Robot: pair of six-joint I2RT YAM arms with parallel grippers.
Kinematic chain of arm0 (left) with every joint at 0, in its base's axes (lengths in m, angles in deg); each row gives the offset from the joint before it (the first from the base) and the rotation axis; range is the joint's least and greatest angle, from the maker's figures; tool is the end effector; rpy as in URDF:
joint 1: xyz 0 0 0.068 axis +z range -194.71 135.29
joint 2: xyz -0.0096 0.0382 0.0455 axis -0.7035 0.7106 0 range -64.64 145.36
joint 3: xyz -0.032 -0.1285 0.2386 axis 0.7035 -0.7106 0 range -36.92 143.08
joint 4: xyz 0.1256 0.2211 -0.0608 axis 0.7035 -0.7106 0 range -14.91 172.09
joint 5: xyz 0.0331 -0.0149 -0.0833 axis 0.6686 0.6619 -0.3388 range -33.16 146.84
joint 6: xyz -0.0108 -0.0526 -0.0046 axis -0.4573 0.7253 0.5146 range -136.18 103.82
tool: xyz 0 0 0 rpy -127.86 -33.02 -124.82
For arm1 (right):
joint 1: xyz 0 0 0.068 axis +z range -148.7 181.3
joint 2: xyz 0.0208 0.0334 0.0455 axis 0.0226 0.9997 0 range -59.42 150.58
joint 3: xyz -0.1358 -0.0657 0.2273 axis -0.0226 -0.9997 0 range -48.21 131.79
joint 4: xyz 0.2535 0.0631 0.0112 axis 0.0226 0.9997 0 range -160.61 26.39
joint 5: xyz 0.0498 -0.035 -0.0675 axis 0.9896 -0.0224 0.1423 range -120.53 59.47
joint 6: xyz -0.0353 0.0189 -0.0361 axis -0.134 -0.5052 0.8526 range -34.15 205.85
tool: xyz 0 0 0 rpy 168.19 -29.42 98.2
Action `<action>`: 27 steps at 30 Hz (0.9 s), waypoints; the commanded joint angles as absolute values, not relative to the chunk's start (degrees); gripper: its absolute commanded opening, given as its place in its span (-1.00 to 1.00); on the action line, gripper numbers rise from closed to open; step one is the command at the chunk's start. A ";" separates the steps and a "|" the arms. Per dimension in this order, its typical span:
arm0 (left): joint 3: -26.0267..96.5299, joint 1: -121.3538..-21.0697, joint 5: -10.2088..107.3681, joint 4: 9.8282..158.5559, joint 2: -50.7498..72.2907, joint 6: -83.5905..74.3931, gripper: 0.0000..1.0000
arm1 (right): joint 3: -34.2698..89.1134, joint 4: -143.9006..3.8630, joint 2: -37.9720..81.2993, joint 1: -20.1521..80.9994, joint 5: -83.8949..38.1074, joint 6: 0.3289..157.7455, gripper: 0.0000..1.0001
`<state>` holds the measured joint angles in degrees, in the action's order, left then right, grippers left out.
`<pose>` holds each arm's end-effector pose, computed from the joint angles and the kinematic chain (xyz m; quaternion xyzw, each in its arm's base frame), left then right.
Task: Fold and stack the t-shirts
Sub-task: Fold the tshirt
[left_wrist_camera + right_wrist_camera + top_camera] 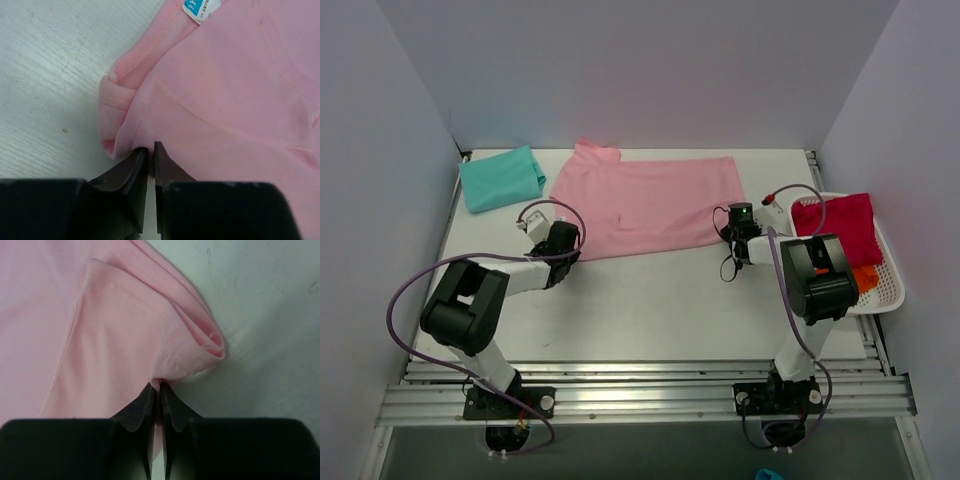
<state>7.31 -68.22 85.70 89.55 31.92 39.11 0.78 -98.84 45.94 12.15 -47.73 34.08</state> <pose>0.3021 -0.1127 0.1445 -0.3369 0.8340 -0.0581 0.4332 0.3662 0.0596 0.1463 0.3685 0.7678 0.1546 0.5009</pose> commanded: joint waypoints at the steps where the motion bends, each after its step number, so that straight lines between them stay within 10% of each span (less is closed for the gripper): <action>1: 8.52 -67.65 83.65 90.70 33.27 38.93 -0.75 | 1.62 -96.11 47.98 11.84 -46.18 34.17 -1.00; 27: -9.05 -74.94 86.37 78.96 10.71 48.06 -0.95 | -21.22 -76.17 9.50 18.96 -57.52 25.92 -1.00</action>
